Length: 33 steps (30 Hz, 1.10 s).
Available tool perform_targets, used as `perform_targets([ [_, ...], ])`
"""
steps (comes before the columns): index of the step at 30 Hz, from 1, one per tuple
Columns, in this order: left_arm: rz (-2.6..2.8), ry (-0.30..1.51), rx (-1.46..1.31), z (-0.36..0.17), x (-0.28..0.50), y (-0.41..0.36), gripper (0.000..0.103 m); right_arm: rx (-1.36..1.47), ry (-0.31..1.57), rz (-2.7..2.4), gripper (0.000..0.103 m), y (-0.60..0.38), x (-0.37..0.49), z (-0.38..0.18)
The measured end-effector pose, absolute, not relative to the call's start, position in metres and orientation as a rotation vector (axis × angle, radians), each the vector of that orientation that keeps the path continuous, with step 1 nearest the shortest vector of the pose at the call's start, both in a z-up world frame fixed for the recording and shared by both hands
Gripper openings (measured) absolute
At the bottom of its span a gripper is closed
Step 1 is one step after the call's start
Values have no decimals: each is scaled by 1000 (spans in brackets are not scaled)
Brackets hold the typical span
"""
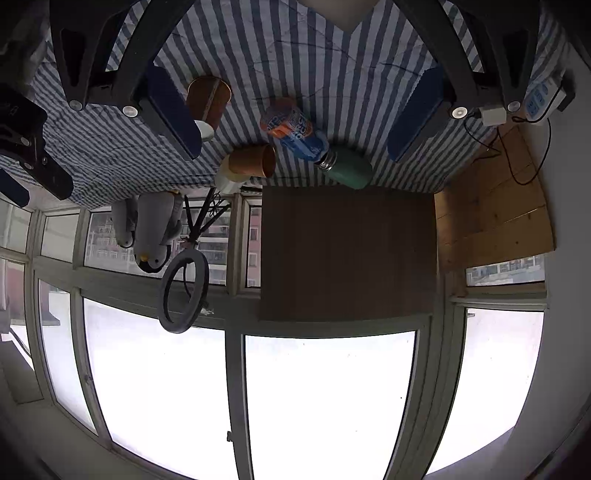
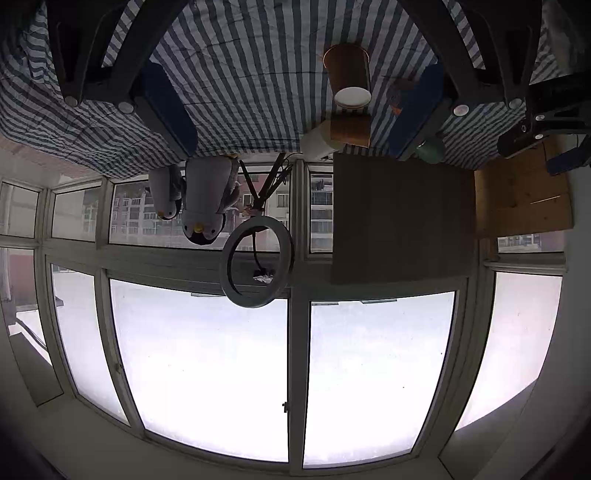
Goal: Flip cup upside down
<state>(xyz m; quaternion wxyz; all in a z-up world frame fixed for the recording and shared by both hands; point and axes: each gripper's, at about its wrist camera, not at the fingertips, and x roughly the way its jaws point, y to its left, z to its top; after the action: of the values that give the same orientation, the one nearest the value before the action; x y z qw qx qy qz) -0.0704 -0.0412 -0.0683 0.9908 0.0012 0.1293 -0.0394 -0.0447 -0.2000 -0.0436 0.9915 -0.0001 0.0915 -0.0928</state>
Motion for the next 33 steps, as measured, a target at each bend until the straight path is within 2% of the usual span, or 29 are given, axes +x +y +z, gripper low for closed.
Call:
perform_targets([
  [33, -88, 276, -3, -69, -61, -49, 102, 19, 202, -186, 102, -208, -39, -42],
])
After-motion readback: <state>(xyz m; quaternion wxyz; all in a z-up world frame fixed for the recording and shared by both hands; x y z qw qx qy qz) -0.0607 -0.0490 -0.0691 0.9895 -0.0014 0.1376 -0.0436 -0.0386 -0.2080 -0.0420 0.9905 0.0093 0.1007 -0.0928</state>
